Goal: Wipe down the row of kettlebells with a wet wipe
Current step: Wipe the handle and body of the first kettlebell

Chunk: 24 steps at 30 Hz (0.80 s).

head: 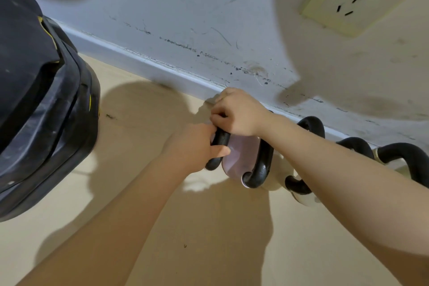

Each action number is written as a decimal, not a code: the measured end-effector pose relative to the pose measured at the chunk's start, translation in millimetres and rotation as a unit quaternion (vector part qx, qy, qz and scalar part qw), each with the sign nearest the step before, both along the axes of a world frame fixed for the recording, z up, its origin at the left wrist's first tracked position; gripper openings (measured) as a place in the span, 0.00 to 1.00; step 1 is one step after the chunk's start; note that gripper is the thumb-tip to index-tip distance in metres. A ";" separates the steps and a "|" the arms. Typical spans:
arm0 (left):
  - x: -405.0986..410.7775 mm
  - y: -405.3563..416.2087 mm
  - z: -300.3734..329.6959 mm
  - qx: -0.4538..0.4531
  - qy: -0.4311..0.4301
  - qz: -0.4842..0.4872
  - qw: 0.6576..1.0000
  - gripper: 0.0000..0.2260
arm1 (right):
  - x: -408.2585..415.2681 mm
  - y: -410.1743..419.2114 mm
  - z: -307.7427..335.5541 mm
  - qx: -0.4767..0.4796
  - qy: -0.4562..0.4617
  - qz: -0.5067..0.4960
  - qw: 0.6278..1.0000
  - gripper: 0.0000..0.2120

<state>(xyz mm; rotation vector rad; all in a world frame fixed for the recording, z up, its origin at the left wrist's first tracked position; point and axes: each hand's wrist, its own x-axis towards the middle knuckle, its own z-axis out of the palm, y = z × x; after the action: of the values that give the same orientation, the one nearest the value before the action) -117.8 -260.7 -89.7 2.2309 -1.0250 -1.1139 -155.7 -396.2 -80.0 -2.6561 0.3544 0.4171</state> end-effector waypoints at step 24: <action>1.8 2.3 -5.1 -0.014 0.021 0.016 1.000 0.09 | -11.6 -4.2 -15.1 0.252 -0.137 -0.311 0.906 0.13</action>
<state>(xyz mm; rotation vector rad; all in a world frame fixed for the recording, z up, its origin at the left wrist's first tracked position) -116.0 -258.4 -94.7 2.1845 -0.9790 -1.1208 -167.3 -400.4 -95.2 -1.9221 0.8379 -0.0702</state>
